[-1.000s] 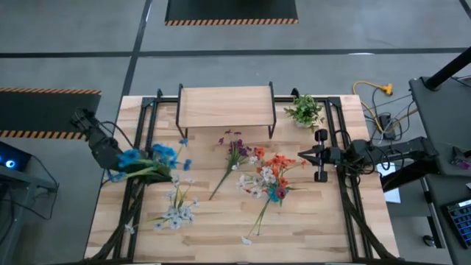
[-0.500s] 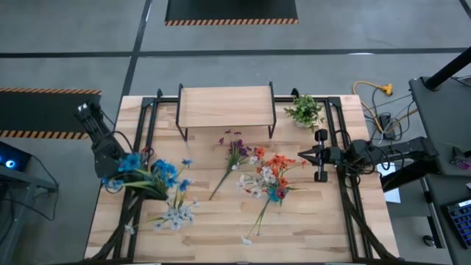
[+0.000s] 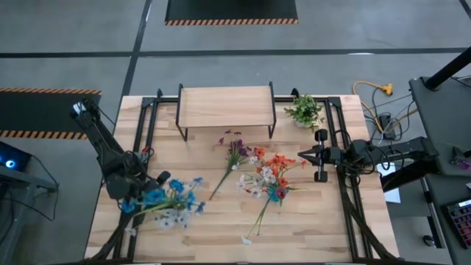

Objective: Pick and place flowers into a vace then onto a shelf
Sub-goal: Put the blue flowers into the transparent vase

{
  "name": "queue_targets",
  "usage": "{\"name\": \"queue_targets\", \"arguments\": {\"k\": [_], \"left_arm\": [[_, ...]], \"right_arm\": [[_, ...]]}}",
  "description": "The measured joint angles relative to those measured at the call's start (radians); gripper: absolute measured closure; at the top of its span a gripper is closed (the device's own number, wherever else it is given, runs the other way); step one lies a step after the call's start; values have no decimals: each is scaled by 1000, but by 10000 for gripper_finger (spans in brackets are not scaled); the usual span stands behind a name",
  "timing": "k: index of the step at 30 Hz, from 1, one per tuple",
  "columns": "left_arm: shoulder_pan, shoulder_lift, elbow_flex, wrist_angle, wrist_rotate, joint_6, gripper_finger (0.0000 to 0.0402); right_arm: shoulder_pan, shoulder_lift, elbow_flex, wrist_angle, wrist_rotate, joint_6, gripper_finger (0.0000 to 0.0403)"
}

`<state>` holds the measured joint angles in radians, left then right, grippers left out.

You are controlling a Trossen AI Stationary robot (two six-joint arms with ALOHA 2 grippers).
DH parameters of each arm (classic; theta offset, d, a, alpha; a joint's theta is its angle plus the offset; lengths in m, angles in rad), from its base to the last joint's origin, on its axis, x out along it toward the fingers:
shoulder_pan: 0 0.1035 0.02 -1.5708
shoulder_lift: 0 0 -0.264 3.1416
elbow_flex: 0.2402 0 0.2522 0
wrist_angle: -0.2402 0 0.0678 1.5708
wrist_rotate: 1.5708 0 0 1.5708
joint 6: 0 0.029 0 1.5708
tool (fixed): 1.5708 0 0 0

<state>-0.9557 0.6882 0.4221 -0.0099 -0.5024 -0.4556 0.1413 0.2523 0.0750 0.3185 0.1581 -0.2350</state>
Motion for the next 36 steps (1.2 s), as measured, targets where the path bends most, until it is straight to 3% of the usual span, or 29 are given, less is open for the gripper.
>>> {"name": "queue_targets", "arguments": {"k": [12,20,28,36], "left_arm": [[-22,12,-37,-8,-5,1,401],[-26,12,-101,-8,6,-117,401],[-26,11,-123,1,9,-127,401],[-26,12,-109,10,28,-130,357]], "right_arm": [[0,0,0,0,0,0,394],[0,0,0,-1,0,0,394],[0,-1,0,0,0,0,394],[0,-1,0,0,0,0,394]]}}
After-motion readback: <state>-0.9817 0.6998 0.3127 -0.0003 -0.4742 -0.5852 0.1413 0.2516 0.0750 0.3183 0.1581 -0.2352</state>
